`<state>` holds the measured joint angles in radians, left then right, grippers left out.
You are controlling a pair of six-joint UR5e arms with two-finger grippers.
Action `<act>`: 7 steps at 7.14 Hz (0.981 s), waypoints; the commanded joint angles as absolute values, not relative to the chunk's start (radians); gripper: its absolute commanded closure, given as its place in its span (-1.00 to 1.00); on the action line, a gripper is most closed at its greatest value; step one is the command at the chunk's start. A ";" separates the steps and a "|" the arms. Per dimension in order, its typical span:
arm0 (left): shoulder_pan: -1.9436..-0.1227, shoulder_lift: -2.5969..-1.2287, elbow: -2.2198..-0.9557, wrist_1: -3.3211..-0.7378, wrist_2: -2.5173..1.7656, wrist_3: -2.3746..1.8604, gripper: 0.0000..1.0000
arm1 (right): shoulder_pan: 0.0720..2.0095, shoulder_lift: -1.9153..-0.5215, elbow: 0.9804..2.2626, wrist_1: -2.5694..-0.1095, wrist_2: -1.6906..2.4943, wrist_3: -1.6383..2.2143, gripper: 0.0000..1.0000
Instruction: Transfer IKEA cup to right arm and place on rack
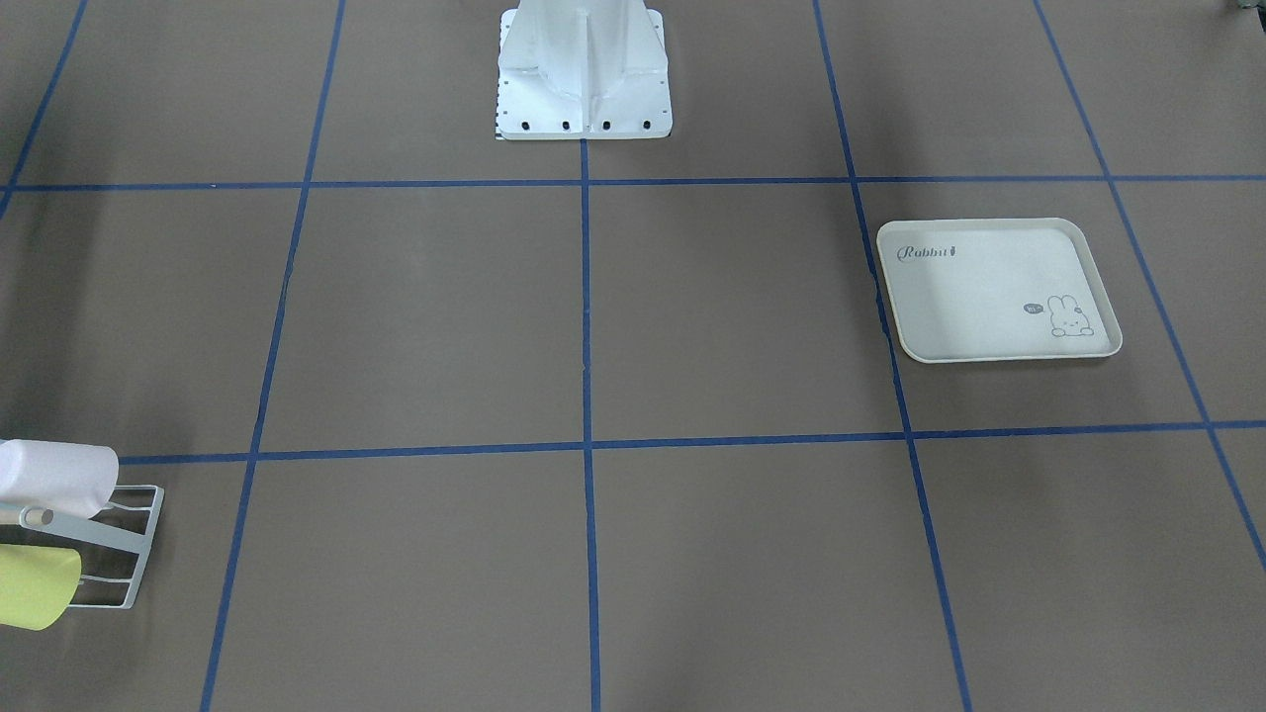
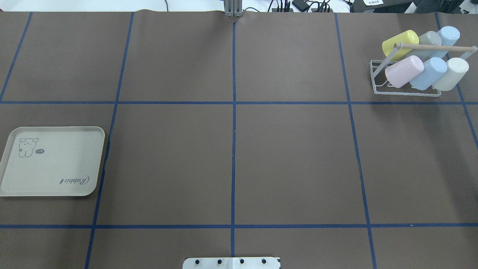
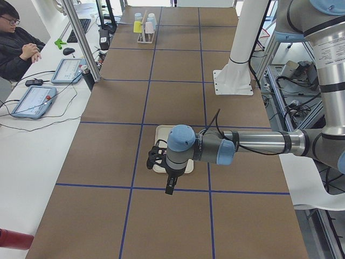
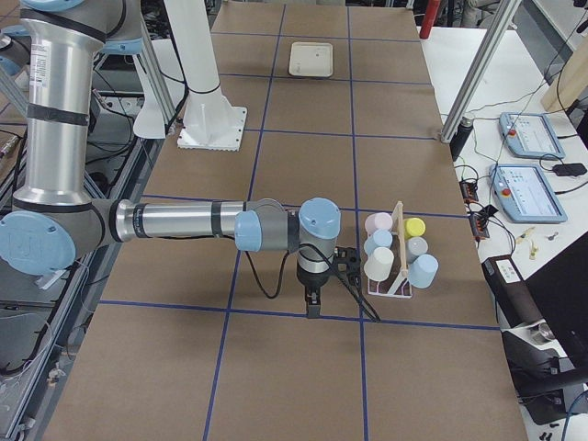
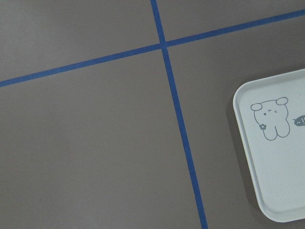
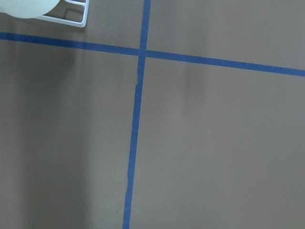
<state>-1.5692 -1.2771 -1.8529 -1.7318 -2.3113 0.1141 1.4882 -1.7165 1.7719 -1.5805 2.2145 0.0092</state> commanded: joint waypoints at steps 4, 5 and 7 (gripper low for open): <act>-1.569 -1.275 -1.876 -1.738 -2.315 0.126 -1.00 | 1.488 -1.717 1.773 -1.577 2.258 0.009 -0.99; -1.569 -1.273 -1.876 -1.736 -2.310 0.124 -1.00 | 1.488 -1.717 1.775 -1.575 2.260 0.009 -0.99; -1.569 -1.272 -1.875 -1.736 -2.309 0.124 -1.00 | 1.488 -1.713 1.775 -1.574 2.261 0.009 -0.99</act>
<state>-1.5692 -1.2726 -1.8756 -1.7374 -2.3099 0.1244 1.4880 -1.7150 1.7745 -1.5747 2.2597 0.0092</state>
